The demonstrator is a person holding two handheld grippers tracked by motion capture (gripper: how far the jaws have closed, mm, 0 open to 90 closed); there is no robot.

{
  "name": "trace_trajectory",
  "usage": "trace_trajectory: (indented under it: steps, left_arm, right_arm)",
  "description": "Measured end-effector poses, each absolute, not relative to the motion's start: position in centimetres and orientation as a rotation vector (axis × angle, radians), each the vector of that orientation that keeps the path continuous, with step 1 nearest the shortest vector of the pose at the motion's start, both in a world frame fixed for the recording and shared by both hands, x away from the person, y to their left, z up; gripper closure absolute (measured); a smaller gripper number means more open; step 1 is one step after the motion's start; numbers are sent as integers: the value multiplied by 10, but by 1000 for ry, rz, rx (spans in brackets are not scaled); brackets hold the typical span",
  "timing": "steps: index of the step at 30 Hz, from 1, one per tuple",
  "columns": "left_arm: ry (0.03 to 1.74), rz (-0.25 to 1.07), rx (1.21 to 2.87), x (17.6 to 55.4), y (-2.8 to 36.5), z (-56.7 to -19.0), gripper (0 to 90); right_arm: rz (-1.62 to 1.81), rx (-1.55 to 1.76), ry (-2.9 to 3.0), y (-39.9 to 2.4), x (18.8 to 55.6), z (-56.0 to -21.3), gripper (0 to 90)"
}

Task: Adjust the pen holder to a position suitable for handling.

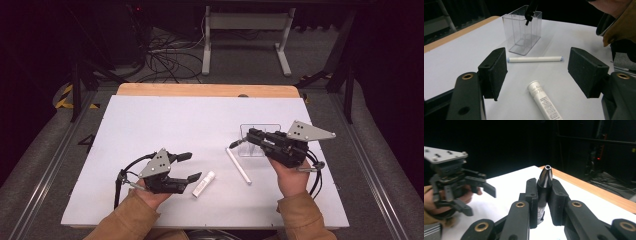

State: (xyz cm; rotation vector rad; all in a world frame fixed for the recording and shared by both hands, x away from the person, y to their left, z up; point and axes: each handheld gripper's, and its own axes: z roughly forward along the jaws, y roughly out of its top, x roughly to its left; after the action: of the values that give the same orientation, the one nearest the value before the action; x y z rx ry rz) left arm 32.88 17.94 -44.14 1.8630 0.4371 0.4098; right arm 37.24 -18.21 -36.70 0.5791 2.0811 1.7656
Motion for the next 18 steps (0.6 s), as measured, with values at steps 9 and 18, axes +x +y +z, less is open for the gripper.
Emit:
trace_trajectory:
  steps: [9,18]
  left_arm:
    - [471,423,1877,330,188,-442,268]
    - [492,428,1885,331,193,-443,257]
  right_arm:
    - [1648,659,2024,-190,381,-363,793]
    - [1560,712,1982,-192,391,-363,793]
